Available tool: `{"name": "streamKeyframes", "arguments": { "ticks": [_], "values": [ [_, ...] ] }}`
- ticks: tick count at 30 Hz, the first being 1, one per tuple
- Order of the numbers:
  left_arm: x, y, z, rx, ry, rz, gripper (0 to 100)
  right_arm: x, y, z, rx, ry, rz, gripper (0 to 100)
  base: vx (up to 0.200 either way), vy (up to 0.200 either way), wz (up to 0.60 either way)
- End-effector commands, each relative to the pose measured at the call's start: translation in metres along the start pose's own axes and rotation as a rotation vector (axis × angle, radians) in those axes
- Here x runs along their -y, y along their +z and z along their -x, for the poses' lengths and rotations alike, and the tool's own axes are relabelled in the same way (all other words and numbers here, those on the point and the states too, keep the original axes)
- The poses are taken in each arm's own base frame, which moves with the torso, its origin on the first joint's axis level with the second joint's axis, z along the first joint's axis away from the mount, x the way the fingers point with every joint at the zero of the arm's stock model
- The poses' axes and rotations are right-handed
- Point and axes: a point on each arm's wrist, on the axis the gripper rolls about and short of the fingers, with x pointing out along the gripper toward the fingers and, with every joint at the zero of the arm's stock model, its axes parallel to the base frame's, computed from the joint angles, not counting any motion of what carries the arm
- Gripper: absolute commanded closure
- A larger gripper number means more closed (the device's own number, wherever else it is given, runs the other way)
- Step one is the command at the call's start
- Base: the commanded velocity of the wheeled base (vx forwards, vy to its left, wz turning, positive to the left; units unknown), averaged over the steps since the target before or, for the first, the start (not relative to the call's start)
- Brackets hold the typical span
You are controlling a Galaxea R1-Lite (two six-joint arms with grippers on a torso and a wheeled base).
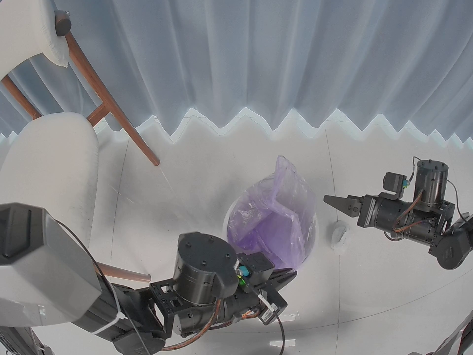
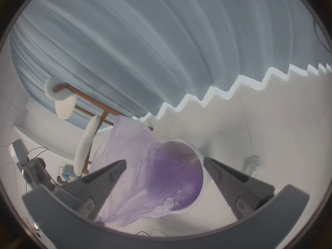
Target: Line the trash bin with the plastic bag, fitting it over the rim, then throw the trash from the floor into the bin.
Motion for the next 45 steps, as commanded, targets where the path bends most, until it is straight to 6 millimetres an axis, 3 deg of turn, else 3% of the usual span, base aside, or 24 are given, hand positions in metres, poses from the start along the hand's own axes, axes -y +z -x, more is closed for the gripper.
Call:
{"name": "streamKeyframes", "arguments": {
  "ticks": [1, 11, 18, 26, 33, 41, 42, 45],
  "values": [
    [0.008, -0.019, -0.002, -0.071, 0.001, -0.028, 100, -0.035, 0.029, -0.010, 0.044, -0.021, 0.032, 0, 0.000, 0.000, 0.00],
    [0.006, -0.022, -0.003, -0.079, 0.022, -0.021, 100, -0.042, 0.025, -0.008, 0.022, 0.006, 0.077, 0, 0.000, 0.000, 0.00],
    [0.007, -0.021, -0.004, -0.076, 0.041, -0.023, 100, -0.031, -0.008, -0.003, -0.104, 0.013, 0.181, 0, 0.000, 0.000, 0.00],
    [0.006, -0.020, -0.004, -0.071, 0.044, -0.022, 100, -0.017, -0.024, -0.025, -0.132, -0.007, 0.176, 0, 0.000, 0.000, 0.00],
    [0.008, -0.019, -0.003, -0.069, 0.067, 0.006, 100, -0.012, -0.024, -0.051, -0.066, -0.027, 0.193, 0, 0.000, 0.000, 0.00],
    [0.008, -0.017, -0.003, -0.065, 0.069, 0.010, 100, -0.014, -0.023, -0.066, -0.063, -0.019, 0.197, 0, 0.000, 0.000, 0.00],
    [0.008, -0.017, -0.002, -0.063, 0.069, 0.010, 100, -0.013, -0.025, -0.068, -0.066, -0.020, 0.195, 100, 0.000, 0.000, 0.00],
    [0.008, -0.015, 0.000, -0.059, 0.071, 0.010, 100, -0.013, -0.026, -0.069, -0.067, -0.022, 0.194, 100, 0.000, 0.000, 0.00]
  ]
}}
